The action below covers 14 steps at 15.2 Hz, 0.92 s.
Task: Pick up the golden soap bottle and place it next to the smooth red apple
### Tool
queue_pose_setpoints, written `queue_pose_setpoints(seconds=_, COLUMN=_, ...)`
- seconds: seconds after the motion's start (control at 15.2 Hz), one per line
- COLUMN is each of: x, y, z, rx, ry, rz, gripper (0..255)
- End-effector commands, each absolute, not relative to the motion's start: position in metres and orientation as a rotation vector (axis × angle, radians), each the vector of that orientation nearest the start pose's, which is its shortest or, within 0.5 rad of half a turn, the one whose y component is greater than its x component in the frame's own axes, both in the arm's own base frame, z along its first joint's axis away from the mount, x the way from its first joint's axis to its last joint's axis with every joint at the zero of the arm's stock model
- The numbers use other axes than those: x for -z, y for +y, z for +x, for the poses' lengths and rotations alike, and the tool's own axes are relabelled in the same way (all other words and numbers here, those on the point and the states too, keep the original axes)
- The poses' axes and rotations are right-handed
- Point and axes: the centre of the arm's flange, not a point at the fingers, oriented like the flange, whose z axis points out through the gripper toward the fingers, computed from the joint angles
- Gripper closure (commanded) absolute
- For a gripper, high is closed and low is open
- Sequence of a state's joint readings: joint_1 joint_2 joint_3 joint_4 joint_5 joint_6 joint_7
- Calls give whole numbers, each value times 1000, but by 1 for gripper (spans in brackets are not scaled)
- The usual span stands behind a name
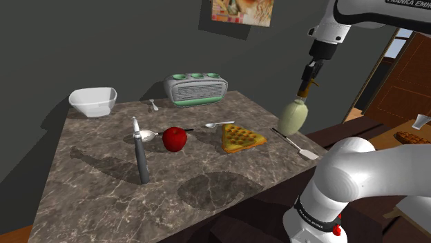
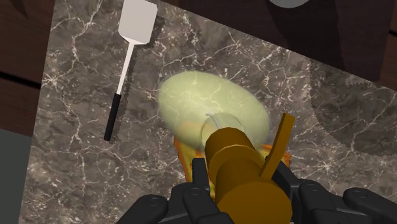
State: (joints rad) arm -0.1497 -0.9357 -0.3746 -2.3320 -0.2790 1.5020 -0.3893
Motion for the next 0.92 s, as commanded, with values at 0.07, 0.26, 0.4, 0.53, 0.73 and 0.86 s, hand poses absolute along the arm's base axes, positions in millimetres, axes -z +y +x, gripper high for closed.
queue_pose_setpoints(seconds=0.07, x=-626, y=-208, z=205, rx=108, ry=45, rz=-3144, gripper=255)
queue_pose_setpoints(seconds=0.26, x=-642, y=-208, z=205, rx=108, ry=45, rz=-3144, gripper=255)
queue_pose_setpoints(seconds=0.4, x=-653, y=-208, z=205, rx=108, ry=45, rz=-3144, gripper=255)
queue_pose_setpoints(seconds=0.53, x=-663, y=-208, z=205, rx=108, ry=45, rz=-3144, gripper=255)
queue_pose_setpoints(seconds=0.73, x=-679, y=-208, z=205, rx=108, ry=45, rz=-3144, gripper=255)
queue_pose_setpoints(seconds=0.86, x=-690, y=-208, z=205, rx=108, ry=45, rz=-3144, gripper=255)
